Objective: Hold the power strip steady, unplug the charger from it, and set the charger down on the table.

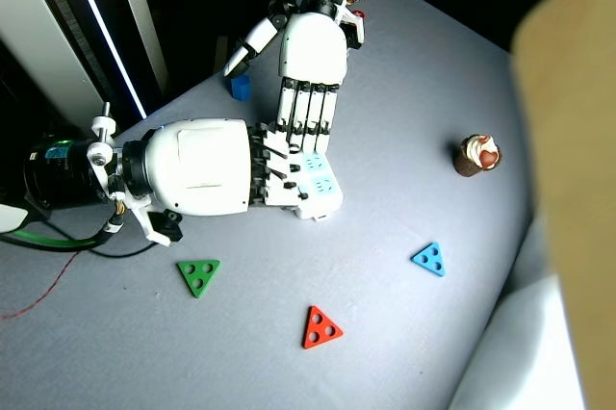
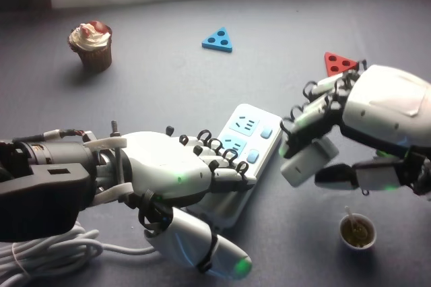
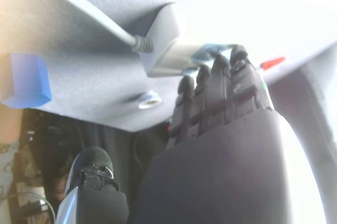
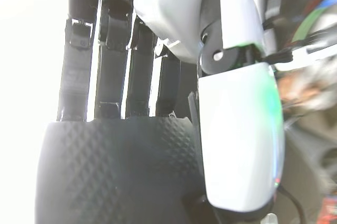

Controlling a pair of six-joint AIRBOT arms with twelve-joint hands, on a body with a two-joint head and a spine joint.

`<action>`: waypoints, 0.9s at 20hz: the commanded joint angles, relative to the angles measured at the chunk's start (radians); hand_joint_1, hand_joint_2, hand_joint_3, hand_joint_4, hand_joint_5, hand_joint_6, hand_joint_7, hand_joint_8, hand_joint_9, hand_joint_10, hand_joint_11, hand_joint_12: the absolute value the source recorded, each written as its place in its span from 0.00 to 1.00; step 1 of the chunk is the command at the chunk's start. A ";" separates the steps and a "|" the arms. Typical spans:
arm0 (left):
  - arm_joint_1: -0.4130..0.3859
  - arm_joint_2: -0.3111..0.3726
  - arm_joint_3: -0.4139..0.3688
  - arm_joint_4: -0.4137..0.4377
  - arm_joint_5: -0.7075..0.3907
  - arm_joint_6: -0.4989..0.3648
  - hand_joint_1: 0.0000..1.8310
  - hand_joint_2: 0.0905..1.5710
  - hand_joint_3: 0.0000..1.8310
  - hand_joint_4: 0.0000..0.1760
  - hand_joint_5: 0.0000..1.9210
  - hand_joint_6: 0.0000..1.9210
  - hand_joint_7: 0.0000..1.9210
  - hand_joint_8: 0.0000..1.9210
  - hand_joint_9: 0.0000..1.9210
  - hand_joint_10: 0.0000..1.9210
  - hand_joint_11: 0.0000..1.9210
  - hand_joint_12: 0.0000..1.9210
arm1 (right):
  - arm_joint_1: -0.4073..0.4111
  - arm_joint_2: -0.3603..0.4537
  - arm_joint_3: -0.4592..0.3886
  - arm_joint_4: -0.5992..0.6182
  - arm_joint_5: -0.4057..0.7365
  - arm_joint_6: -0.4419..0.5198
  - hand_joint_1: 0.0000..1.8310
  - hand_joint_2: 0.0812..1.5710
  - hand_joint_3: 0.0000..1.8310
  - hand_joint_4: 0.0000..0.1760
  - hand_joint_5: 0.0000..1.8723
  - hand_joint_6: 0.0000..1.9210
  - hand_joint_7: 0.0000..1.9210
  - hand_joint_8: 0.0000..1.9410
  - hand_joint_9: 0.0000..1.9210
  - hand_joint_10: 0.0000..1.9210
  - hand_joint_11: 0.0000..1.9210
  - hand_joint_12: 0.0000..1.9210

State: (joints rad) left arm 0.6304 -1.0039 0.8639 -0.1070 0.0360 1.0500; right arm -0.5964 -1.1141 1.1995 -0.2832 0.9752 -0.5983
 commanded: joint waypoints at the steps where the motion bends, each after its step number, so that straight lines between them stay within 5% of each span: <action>1: -0.004 -0.001 -0.003 -0.006 -0.018 -0.003 0.00 0.62 0.00 0.00 0.06 0.00 0.06 0.00 0.05 0.00 0.02 0.01 | 0.000 0.010 0.006 0.030 0.125 0.008 0.68 0.67 0.00 0.03 0.52 0.52 0.61 0.34 0.60 0.00 0.38 0.42; 4: -0.006 0.000 -0.003 -0.007 -0.019 -0.003 0.00 0.63 0.00 0.00 0.06 0.00 0.06 0.00 0.05 0.00 0.02 0.01 | -0.020 0.010 0.009 0.031 0.125 0.008 0.66 0.70 0.00 0.01 0.47 0.62 0.54 0.44 0.53 0.00 0.36 0.39; 5: -0.006 0.000 -0.003 -0.007 -0.019 -0.003 0.00 0.63 0.00 0.00 0.06 0.00 0.06 0.00 0.05 0.00 0.02 0.01 | -0.024 0.010 0.010 0.032 0.127 0.008 0.62 0.74 0.00 0.00 0.44 0.64 0.47 0.17 0.49 0.00 0.32 0.39; 6: -0.006 0.000 -0.003 -0.007 -0.019 -0.003 0.00 0.63 0.00 0.00 0.06 0.00 0.06 0.00 0.05 0.00 0.02 0.01 | -0.029 0.010 0.012 0.032 0.132 0.008 0.65 0.72 0.00 0.00 0.39 0.25 0.46 0.06 0.46 0.00 0.29 0.40; 7: -0.006 0.000 -0.003 -0.007 -0.019 -0.003 0.00 0.63 0.00 0.00 0.06 0.00 0.06 0.00 0.05 0.00 0.02 0.01 | -0.035 0.010 0.013 0.032 0.139 0.008 0.66 0.71 0.00 0.00 0.41 0.08 0.46 0.02 0.45 0.00 0.28 0.39; 8: -0.006 0.000 -0.003 -0.007 -0.019 -0.003 0.00 0.63 0.00 0.00 0.06 0.00 0.06 0.00 0.05 0.00 0.02 0.01 | -0.038 0.010 0.013 0.033 0.143 0.008 0.66 0.71 0.00 0.00 0.42 0.02 0.45 0.00 0.44 0.00 0.27 0.38; 13: -0.006 0.000 -0.003 -0.007 -0.019 -0.003 0.00 0.64 0.00 0.00 0.05 0.00 0.05 0.00 0.04 0.00 0.02 0.00 | -0.052 0.020 -0.028 0.066 0.162 0.008 0.43 0.67 0.00 0.00 0.27 0.00 0.27 0.00 0.27 0.00 0.12 0.34; 15: -0.006 0.000 -0.003 -0.008 -0.018 -0.003 0.00 0.63 0.00 0.00 0.06 0.00 0.05 0.00 0.04 0.00 0.02 0.00 | -0.053 0.048 -0.077 0.098 0.181 0.021 0.24 0.64 0.00 0.00 0.17 0.00 0.17 0.00 0.16 0.00 0.05 0.30; 18: -0.006 0.000 -0.003 -0.011 -0.018 -0.003 0.00 0.63 0.00 0.00 0.05 0.00 0.05 0.00 0.04 0.00 0.01 0.00 | -0.068 0.121 -0.187 0.145 0.242 0.062 0.24 0.56 0.00 0.00 0.07 0.00 0.07 0.00 0.08 0.00 0.01 0.20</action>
State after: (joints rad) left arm 0.6273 -1.0039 0.8631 -0.1135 0.0387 1.0500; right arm -0.6662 -0.9966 1.0088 -0.1501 1.0737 -0.5449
